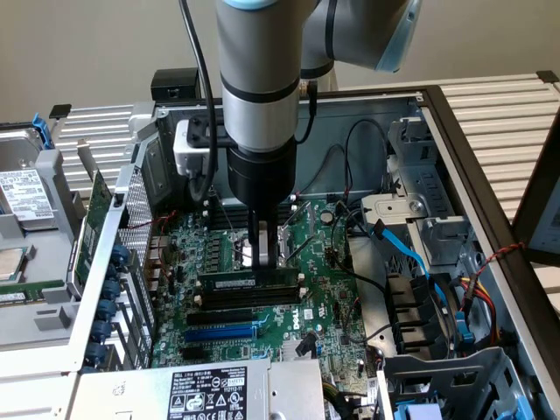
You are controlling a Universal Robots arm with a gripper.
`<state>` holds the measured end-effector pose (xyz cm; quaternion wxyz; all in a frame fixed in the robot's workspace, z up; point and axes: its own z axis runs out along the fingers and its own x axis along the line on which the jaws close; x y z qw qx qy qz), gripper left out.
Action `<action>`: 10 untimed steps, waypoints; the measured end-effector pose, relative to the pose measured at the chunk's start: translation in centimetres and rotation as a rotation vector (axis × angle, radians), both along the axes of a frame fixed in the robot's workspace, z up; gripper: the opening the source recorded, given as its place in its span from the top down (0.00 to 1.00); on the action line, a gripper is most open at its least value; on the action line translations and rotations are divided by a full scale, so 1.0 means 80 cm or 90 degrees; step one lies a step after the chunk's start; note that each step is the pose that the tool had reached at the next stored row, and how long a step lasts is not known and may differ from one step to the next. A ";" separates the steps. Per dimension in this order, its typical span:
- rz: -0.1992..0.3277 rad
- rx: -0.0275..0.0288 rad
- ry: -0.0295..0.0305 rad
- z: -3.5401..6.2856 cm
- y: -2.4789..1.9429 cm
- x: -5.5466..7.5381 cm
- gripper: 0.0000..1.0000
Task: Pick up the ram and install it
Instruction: 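Insert the ram into the slot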
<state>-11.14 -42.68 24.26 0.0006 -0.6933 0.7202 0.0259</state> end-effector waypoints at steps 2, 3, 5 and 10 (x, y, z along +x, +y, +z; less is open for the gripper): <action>0.001 0.0001 -0.0001 -0.001 0.0012 0.000 0.88; 0.002 0.0002 -0.0001 -0.001 0.0023 0.000 0.88; 0.002 0.0001 -0.0001 -0.001 0.0031 0.000 0.88; 0.003 0.0001 -0.0001 -0.004 0.0032 0.000 0.88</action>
